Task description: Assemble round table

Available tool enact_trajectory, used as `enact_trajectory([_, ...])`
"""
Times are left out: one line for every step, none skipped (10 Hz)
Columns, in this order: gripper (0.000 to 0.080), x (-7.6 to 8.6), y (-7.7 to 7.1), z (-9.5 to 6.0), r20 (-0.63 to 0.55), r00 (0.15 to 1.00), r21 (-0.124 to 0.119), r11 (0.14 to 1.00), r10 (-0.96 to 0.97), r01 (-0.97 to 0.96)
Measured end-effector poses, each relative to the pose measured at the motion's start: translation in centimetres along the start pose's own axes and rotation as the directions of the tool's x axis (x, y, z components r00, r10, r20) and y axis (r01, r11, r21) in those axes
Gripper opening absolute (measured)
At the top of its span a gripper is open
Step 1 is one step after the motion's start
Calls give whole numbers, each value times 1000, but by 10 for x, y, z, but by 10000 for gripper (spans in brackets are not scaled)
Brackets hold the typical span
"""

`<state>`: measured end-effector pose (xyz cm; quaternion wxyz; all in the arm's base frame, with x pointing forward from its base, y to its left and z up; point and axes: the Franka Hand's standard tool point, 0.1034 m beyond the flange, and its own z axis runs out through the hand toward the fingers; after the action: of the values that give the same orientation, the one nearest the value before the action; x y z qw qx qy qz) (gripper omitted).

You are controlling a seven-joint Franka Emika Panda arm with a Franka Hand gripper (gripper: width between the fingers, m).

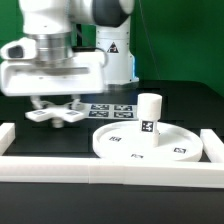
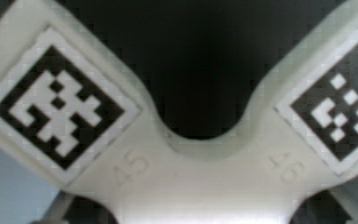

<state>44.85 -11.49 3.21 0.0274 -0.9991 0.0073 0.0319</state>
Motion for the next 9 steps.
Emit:
enact_trajectory([450,6,-23,-5,-10,999,6,999,34,-34])
enact_trajectory([450,12,-46,-14,-13,997,17,997,81,-81])
enact_trajectory([452,19,-72,-28,-6,992,32,992,125,-125])
enact_trajectory([452,27,-90,-43,2,990,47,989,143,-143])
enact_trajectory([452,31,-91,-48,-1,990,51,989,140,-139])
enact_trajectory([452,29,-90,-45,3,990,50,989,141,-141])
enact_trajectory([452,29,-91,-45,3,990,50,989,140,-140])
enact_trajectory([452,30,-88,-47,-1,993,49,992,119,-119])
enact_trajectory([452,31,-84,-54,-7,993,51,992,116,-116])
